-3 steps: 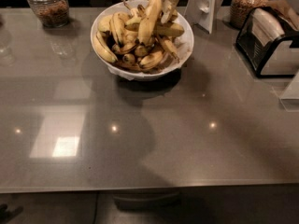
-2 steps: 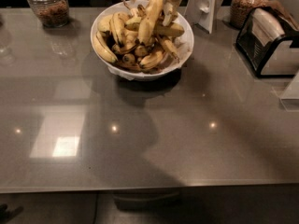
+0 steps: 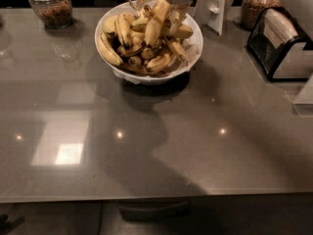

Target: Pick banana from white bowl

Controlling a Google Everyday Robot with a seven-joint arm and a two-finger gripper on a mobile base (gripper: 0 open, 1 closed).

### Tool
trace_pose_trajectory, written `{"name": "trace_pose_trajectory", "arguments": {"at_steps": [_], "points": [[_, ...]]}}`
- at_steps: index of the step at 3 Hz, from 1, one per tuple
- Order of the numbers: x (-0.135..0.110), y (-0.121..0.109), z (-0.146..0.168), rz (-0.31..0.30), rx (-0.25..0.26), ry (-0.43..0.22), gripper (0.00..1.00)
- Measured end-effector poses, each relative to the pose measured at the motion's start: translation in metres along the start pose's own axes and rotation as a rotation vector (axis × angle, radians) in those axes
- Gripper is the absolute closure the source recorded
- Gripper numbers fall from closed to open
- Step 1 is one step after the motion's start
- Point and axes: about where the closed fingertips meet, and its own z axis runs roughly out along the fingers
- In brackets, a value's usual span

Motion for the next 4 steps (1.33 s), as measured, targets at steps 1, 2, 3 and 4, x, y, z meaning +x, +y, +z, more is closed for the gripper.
{"name": "trace_pose_trajectory", "arguments": {"at_steps": [1, 2, 3, 4], "points": [[-0.005, -0.004, 0.007, 0.017, 0.007, -0.026, 0.39], [-0.009, -0.013, 0.008, 0.022, 0.025, -0.041, 0.4], [-0.009, -0.018, 0.006, 0.019, 0.034, -0.043, 0.53], [-0.008, -0.02, 0.004, 0.018, 0.036, -0.032, 0.71]]}}
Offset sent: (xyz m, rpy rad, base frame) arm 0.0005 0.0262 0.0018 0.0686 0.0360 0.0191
